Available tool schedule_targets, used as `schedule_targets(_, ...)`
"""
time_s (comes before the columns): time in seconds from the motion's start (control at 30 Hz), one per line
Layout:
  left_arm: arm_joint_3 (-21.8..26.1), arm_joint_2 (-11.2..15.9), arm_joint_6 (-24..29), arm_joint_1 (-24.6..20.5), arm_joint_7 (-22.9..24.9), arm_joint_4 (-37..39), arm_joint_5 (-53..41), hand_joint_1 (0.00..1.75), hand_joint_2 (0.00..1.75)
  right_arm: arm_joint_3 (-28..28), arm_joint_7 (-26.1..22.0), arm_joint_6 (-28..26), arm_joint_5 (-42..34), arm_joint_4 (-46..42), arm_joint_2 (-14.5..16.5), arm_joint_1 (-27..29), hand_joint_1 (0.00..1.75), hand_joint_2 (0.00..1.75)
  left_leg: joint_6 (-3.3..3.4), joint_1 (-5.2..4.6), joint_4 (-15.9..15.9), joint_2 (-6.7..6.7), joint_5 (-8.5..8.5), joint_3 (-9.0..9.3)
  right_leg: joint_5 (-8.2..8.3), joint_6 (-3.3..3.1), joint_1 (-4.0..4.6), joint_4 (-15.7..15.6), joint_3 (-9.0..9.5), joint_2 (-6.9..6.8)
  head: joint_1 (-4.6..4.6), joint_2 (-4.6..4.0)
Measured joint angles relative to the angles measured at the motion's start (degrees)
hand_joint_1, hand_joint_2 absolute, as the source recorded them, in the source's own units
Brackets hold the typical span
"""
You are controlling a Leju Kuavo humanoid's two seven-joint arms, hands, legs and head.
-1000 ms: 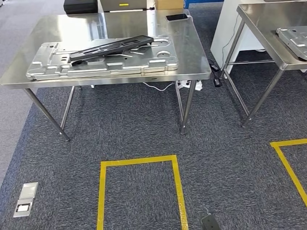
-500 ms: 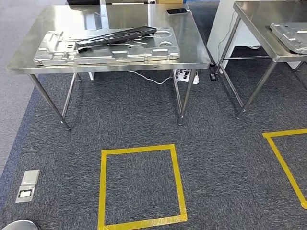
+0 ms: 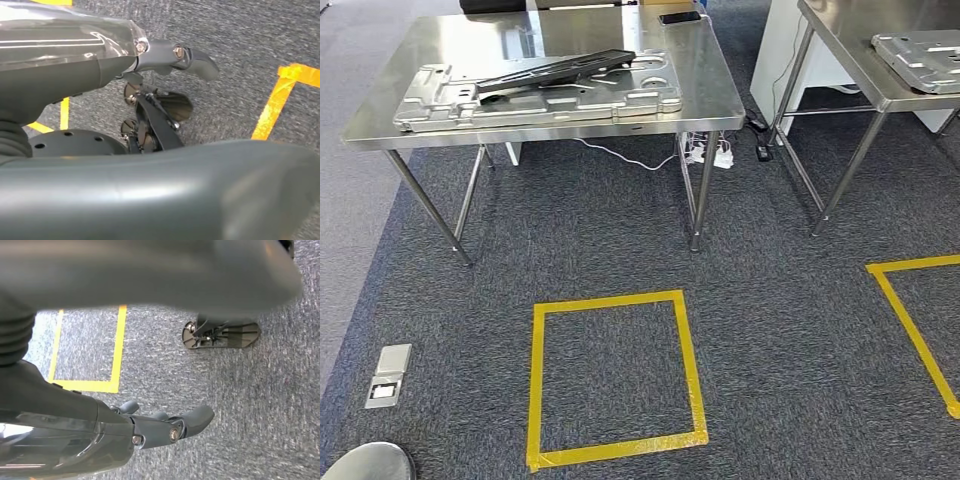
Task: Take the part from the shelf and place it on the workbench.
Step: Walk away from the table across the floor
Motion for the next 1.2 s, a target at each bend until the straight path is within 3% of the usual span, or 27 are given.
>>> schedule_targets(0.07, 0.0, 0.0, -0.13, -0.03, 0.01, 0.0, 0.22, 0.0, 1.75, -0.5, 0.06, 0.39, 0.03, 0.02, 0.02, -0.21, 0.0, 1.75, 0.52, -0.16, -6.54, -0.11, 1.71, 3.86, 0.09, 0.43, 0.13, 0.35, -0.35, 0.02, 0.01, 0.0)
schedule_targets(0.1, 0.0, 0.0, -0.21, -0.04, 0.0, 0.0, 0.41, 0.0, 1.75, -0.73, 0.09, 0.46, 0.05, 0.02, 0.03, -0.32, 0.0, 1.75, 0.77, -0.28, -7.86, -0.15, 1.76, 4.52, 0.2, 0.72, 0.18, 0.43, -0.49, 0.04, 0.02, 0.0)
schedule_targets(0.2, 0.0, 0.0, -0.38, -0.15, 0.03, 0.0, 0.88, 0.0, 1.75, -1.19, 0.17, 0.61, 0.16, 0.02, 0.04, -0.61, 0.0, 1.75, 1.55, -0.22, -8.76, -0.1, 1.7, 4.35, 0.12, 1.69, 0.26, 0.78, -1.05, 0.15, 0.04, 0.0)
schedule_targets(0.27, 0.01, 0.0, -0.48, -0.27, 0.14, 0.0, 1.01, 0.0, 1.75, -1.41, 0.21, 0.72, 0.22, 0.03, 0.05, -0.7, 0.0, 1.75, 2.43, 0.07, -9.32, 0.0, 1.99, 4.04, -2.21, 2.14, 0.26, 3.82, -2.61, 0.41, 0.09, 0.0)
schedule_targets(0.3, 0.02, 0.0, -0.53, -0.26, 0.24, 0.0, 1.05, 0.0, 1.75, -1.55, 0.22, 0.79, 0.24, 0.04, 0.05, -0.72, 0.0, 1.75, 2.78, 0.07, -9.31, 0.07, 2.15, 3.83, -4.17, 2.26, 0.18, 7.17, -4.14, 0.54, 0.11, 0.0)
schedule_targets(0.37, 0.04, 0.0, -0.59, -0.17, 0.43, 0.0, 1.11, 0.0, 1.75, -1.85, 0.28, 0.91, 0.27, 0.05, 0.06, -0.69, 0.0, 0.87, 3.03, -0.03, -9.19, 0.16, 2.25, 3.47, -7.41, 2.46, 0.06, 15.11, -7.72, 0.64, 0.11, 0.01)
schedule_targets(0.4, 0.04, 0.0, -0.61, -0.13, 0.47, 0.0, 1.2, 0.0, 1.75, -1.99, 0.34, 0.97, 0.3, 0.06, 0.06, -0.62, 0.0, 0.44, 3.04, -0.07, -9.1, 0.19, 2.26, 3.41, -7.69, 2.55, 0.04, 17.35, -8.7, 0.64, 0.11, 0.01)
schedule_targets(0.43, 0.05, 0.0, -0.67, -0.14, 0.51, 0.0, 1.41, 0.0, 1.75, -2.1, 0.39, 0.99, 0.35, 0.07, 0.05, -0.56, 0.0, 0.0, 3.04, -0.07, -8.98, 0.2, 2.24, 3.38, -6.77, 2.6, 0.03, 17.32, -8.65, 0.64, 0.11, 0.01)
schedule_targets(0.47, 0.05, 0.0, -0.75, -0.17, 0.59, 0.0, 1.62, 0.0, 1.75, -2.2, 0.44, 1.03, 0.43, 0.07, 0.04, -0.54, 0.0, 0.0, 3.02, -0.06, -8.84, 0.18, 2.21, 3.4, -4.83, 2.63, 0.01, 14.85, -7.55, 0.64, 0.11, 0.0)
schedule_targets(0.53, 0.08, 0.0, -1.03, -0.24, 0.84, 0.0, 1.97, 0.0, 1.75, -2.29, 0.47, 1.12, 0.76, 0.08, 0.03, -0.6, 0.0, 0.87, 2.77, -0.18, -8.44, 0.14, 2.02, 3.28, -0.66, 2.51, -0.01, 6.97, -4.21, 0.65, 0.11, 0.0)
schedule_targets(0.6, 0.1, 0.0, -1.28, -0.27, 1.07, 0.0, 2.03, 0.0, 1.75, -2.39, 0.41, 1.26, 1.2, 0.11, 0.03, -0.72, 0.0, 1.75, 2.31, -0.44, -8.02, 0.11, 1.92, 2.84, 0.76, 2.16, 0.03, 2.35, -2.59, 0.69, 0.09, 0.0)
schedule_targets(0.67, 0.13, 0.0, -1.44, -0.24, 1.32, 0.0, 2.17, 0.0, 1.75, -2.5, 0.2, 1.38, 1.67, 0.14, 0.04, -0.7, 0.0, 1.75, 1.86, -0.49, -7.86, 0.1, 2.06, 2.54, 0.55, 1.72, 0.09, 1.89, -2.7, 0.73, 0.05, 0.0)
schedule_targets(0.73, -0.03, 0.02, -1.55, -0.13, 1.55, 0.0, 2.64, 0.0, 1.75, -2.53, -0.03, 1.46, 1.92, 0.14, 0.04, -0.59, 0.0, 1.75, 1.36, -0.38, -7.03, 0.02, 1.16, 2.22, 0.79, 1.12, -0.08, 1.82, -2.85, 0.6, 0.03, 0.0)
schedule_targets(0.8, -1.01, 0.05, -1.45, 0.23, 1.79, 0.0, 3.65, 0.0, 1.75, -2.21, -0.15, 1.51, 1.46, -0.03, 0.03, -0.61, 0.0, 1.75, 0.81, -0.21, -2.49, -0.06, -2.07, 0.37, 1.04, 0.48, -0.28, 1.71, -3.04, 0.4, 0.03, 0.0)
schedule_targets(0.87, -2.86, 0.12, -1.16, 0.95, 2.23, 0.0, 5.26, 0.0, 1.75, -1.51, -0.18, 1.52, 0.3, -0.41, 0.02, -0.64, 0.0, 1.75, 0.45, -0.03, 5.01, -0.08, -5.71, -2.7, 1.13, 0.2, -0.24, 1.74, -3.25, 0.29, 0.02, 0.0)
schedule_targets(0.9, -3.94, 0.18, -0.94, 1.47, 2.51, 0.0, 6.24, 0.0, 1.75, -1.07, -0.16, 1.53, -0.42, -0.7, 0.01, -0.65, 0.0, 1.75, 0.37, 0.01, 7.51, -0.08, -6.41, -3.65, 1.16, 0.17, -0.2, 1.75, -3.29, 0.25, 0.02, 0.0)
schedule_targets(0.93, -5.05, 0.24, -0.75, 2.06, 2.79, 0.0, 7.22, 0.0, 1.75, -0.59, -0.13, 1.53, -1.16, -1.08, 0.01, -0.67, 0.0, 1.75, 0.37, 0.01, 7.99, -0.08, -6.0, -3.66, 1.16, 0.15, -0.18, 1.76, -3.26, 0.24, 0.02, 0.0)
schedule_targets(0.97, -6.15, 0.31, -0.57, 2.63, 3.06, 0.0, 8.16, 0.0, 1.75, -0.11, -0.1, 1.52, -1.86, -1.5, 0.0, -0.72, 0.0, 1.75, 0.46, 0.01, 6.22, -0.08, -4.55, -2.65, 1.16, 0.16, -0.16, 1.76, -3.18, 0.26, 0.02, 0.0)
schedule_targets(1.07, -9.23, 0.68, -0.13, 3.71, 3.74, 0.0, 10.66, 0.0, 1.75, 1.35, 0.04, 1.49, -3.71, -2.73, -0.02, -0.99, 0.0, 1.75, 1.11, -0.22, -4.67, -0.11, 0.71, 2.64, 1.11, 0.41, 0.0, 1.83, -3.0, 0.27, 0.03, 0.0)
schedule_targets(1.13, -11.88, 0.98, 0.29, 4.36, 4.31, 0.0, 12.81, 0.0, 1.75, 2.71, 0.2, 1.44, -5.34, -3.6, -0.05, -1.08, 0.0, 1.75, 1.5, -0.48, -7.76, -0.12, 1.22, 3.85, 1.24, 0.93, 0.13, 1.91, -3.29, 0.22, 0.04, 0.0)
schedule_targets(1.2, -15.09, 1.25, 0.75, 5.29, 4.99, 0.0, 15.26, 0.0, 1.75, 4.28, 0.47, 1.37, -7.14, -4.28, -0.16, -0.91, 0.0, 1.75, 1.92, -0.41, -8.29, -0.05, 1.26, 3.8, 1.33, 1.61, 0.12, 1.92, -3.46, 0.24, 0.05, 0.0)
